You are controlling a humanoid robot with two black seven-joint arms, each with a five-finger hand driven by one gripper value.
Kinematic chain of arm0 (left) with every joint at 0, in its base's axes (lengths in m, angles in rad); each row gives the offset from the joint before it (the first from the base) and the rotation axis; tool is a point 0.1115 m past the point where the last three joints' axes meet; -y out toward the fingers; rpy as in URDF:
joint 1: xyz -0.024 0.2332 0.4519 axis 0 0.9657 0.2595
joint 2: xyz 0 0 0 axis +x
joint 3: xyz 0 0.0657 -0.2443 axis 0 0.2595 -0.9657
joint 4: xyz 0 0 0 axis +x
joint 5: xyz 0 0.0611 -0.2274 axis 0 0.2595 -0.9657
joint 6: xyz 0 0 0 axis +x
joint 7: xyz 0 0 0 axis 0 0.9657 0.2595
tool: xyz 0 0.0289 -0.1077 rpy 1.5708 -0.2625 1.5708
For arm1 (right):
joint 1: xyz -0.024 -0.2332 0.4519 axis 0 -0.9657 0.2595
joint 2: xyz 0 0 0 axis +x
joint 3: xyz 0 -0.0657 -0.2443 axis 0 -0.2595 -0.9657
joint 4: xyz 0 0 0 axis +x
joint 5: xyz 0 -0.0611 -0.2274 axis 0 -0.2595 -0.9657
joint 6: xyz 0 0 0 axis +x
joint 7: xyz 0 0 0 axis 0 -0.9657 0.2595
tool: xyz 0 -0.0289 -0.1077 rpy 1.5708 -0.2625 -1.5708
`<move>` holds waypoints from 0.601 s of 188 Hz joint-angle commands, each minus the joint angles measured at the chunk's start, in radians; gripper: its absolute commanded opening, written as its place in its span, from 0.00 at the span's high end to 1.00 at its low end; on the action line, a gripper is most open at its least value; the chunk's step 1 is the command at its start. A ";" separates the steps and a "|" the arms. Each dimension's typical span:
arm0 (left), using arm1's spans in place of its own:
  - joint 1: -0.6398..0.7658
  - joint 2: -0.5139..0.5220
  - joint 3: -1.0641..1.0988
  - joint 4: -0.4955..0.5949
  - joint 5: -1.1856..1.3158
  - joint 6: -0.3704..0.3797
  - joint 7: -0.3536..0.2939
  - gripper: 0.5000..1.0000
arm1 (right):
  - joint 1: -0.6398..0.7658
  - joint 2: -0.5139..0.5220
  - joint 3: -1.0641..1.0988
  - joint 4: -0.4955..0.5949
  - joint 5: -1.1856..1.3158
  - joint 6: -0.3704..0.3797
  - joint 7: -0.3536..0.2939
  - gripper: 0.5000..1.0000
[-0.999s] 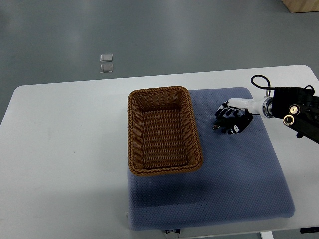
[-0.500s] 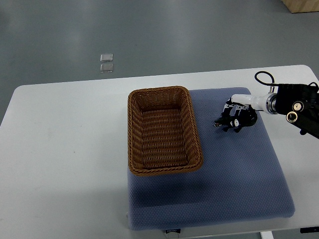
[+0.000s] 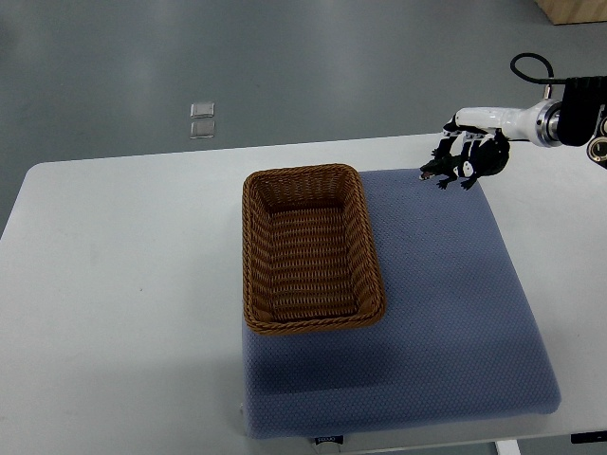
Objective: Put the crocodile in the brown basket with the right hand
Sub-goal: 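Lift the crocodile with the right hand and carry it over the basket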
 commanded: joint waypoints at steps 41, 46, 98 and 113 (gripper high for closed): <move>0.001 0.000 0.000 0.000 -0.001 0.000 0.000 0.00 | 0.130 0.073 -0.020 0.066 0.136 0.017 -0.022 1.00; 0.001 0.000 0.000 0.000 -0.001 0.000 0.000 0.00 | 0.139 0.087 -0.023 0.066 0.142 0.017 -0.022 1.00; -0.001 0.000 0.000 0.000 -0.001 0.000 0.000 0.00 | 0.184 0.265 -0.132 0.014 0.167 0.006 -0.021 1.00; -0.001 0.000 0.000 0.000 0.000 0.000 0.000 0.00 | 0.182 0.320 -0.138 -0.017 0.164 0.005 -0.021 1.00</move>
